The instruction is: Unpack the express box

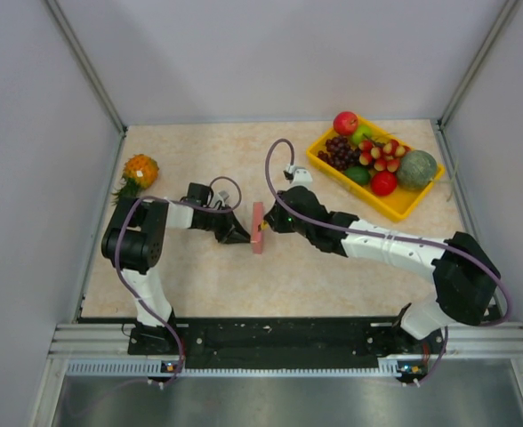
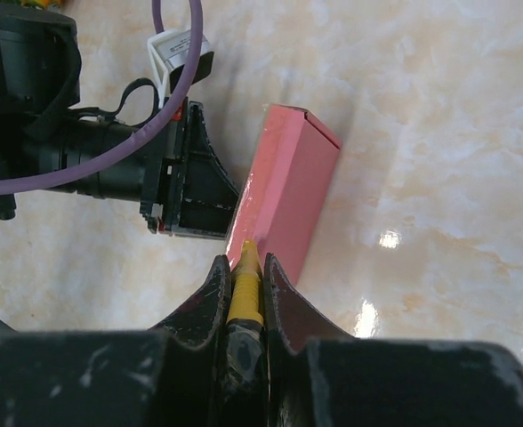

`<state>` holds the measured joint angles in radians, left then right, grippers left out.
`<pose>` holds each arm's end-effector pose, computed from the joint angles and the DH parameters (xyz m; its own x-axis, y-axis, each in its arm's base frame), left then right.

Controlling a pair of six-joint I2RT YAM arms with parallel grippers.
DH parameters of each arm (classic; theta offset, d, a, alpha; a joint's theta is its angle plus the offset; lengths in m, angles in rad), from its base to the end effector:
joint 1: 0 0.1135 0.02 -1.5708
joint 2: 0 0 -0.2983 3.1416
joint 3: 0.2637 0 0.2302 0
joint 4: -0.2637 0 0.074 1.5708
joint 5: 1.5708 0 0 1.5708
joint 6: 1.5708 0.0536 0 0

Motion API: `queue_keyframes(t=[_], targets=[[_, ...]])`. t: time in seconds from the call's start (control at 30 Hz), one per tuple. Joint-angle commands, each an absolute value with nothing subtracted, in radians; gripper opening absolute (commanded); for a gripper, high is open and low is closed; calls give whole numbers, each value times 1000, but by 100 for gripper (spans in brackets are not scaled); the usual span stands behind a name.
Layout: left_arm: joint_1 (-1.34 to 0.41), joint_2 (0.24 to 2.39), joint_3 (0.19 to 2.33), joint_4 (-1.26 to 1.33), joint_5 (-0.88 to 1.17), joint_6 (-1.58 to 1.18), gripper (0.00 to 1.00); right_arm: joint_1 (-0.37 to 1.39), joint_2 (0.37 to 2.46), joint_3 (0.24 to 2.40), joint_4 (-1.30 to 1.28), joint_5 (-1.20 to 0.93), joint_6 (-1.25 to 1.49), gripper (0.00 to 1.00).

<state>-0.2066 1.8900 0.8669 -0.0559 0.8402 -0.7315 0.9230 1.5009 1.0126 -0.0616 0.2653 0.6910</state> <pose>0.3171 -0.1073 0.1415 -0.9634 -0.2535 0.0871 -0.2183 0.5531 -0.8040 0.2108 0.2553 0.2941 -0.6475 0.1636 -0.7443 -0.2881 0.8517 0.4378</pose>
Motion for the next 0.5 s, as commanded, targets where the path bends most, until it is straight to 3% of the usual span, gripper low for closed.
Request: queue_keyframes(t=[0.0,0.47], targets=[[-202,1817,896,-152,770,-677,14,942,1516,1035,-98,291,655,0],[-196,1648,1060,-391,552,-558,30,942,1437,1115,-8,207,563,0]])
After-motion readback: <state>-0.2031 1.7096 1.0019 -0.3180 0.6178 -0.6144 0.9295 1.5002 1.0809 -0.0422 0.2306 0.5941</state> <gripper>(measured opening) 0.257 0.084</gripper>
